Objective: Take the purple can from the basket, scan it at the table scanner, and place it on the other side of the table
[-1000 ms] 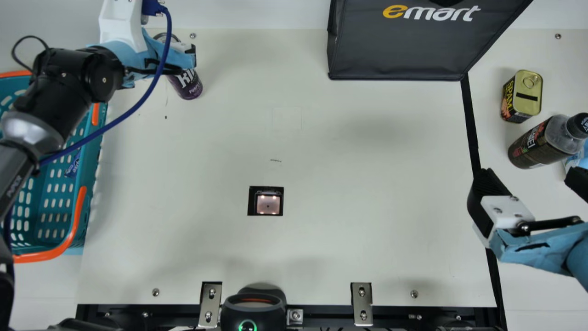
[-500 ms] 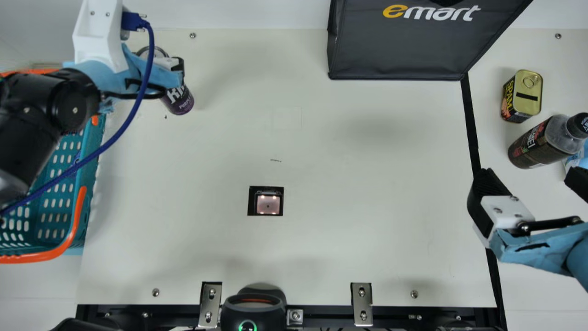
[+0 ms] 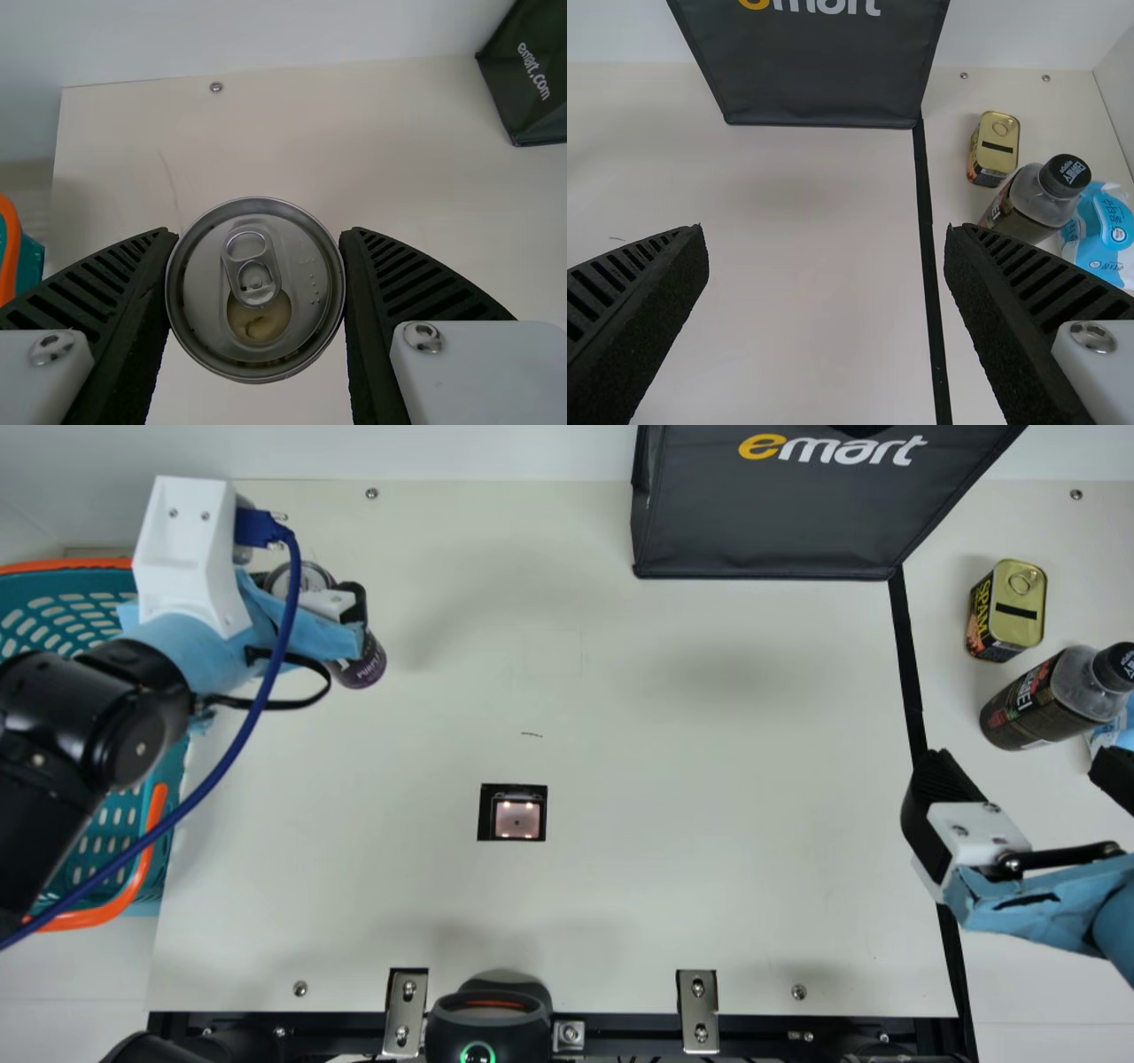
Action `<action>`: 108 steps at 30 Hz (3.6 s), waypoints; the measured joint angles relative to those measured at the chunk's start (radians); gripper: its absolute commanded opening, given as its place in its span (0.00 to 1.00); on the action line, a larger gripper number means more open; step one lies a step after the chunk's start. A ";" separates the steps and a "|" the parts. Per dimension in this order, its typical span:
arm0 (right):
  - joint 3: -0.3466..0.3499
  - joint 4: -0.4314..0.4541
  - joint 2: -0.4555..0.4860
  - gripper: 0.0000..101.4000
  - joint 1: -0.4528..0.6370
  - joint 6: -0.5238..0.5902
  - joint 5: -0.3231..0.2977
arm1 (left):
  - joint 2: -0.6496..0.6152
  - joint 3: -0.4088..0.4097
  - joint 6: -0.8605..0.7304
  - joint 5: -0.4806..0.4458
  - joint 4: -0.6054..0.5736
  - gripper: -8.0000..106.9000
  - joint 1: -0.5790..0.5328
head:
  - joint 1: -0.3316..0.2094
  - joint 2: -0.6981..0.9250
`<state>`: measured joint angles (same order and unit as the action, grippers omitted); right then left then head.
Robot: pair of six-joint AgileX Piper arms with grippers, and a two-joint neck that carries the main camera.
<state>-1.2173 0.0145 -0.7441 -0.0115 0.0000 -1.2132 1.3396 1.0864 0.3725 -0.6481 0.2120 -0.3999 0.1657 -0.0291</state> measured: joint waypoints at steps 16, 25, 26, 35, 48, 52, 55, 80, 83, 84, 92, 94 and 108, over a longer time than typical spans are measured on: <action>0.000 0.000 0.000 0.94 0.000 0.000 0.001 | -0.027 -0.016 0.456 -0.128 0.261 0.00 -0.301 | 0.000 0.000; 0.000 0.000 0.000 0.94 0.000 0.000 0.001 | -0.032 -0.019 0.644 -0.190 0.328 0.00 -0.460 | 0.000 0.000; 0.000 0.000 0.000 0.94 0.000 0.000 0.001 | -0.032 -0.021 0.661 -0.195 0.333 0.00 -0.476 | 0.000 0.000; 0.000 0.000 0.000 0.94 0.000 0.000 0.001 | -0.053 -0.046 0.773 -0.242 0.370 0.00 -0.612 | 0.000 0.000; 0.000 0.000 0.000 0.94 0.000 0.000 0.001 | -0.064 -0.083 0.924 -0.319 0.424 0.00 -0.804 | 0.000 0.000; 0.000 0.000 0.000 0.94 0.000 0.000 0.001 | -0.057 -0.085 0.974 -0.343 0.440 0.00 -0.863 | 0.000 0.000; 0.000 0.000 0.000 0.94 0.000 0.000 0.001 | -0.048 -0.085 1.010 -0.365 0.451 0.00 -0.907 | 0.000 0.000; 0.000 0.000 0.000 0.94 0.000 0.000 0.001 | -0.051 -0.100 1.189 -0.494 0.516 0.00 -1.109 | 0.000 0.000; 0.000 0.000 0.000 0.94 0.000 0.000 0.001 | -0.069 -0.121 1.168 -0.479 0.523 0.00 -1.098 | 0.000 0.000; 0.000 0.000 0.000 0.94 0.000 0.000 0.001 | -0.074 -0.126 1.160 -0.473 0.525 0.00 -1.094 | 0.000 0.000; 0.000 0.000 0.000 0.94 0.000 0.000 0.001 | -0.116 -0.184 1.094 -0.389 0.550 0.00 -1.052 | 0.000 0.000; 0.000 0.000 0.000 0.94 0.000 0.000 0.001 | -0.124 -0.201 1.076 -0.360 0.558 0.00 -1.037 | 0.000 0.000; 0.000 0.000 0.000 0.94 0.000 0.000 0.001 | -0.177 -0.313 0.895 -0.124 0.545 0.00 -0.895 | 0.000 0.000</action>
<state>-1.2173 0.0145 -0.7441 -0.0115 0.0000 -1.2125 1.1630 0.7736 1.2678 -0.7726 0.7566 -1.2945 0.1657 -0.0291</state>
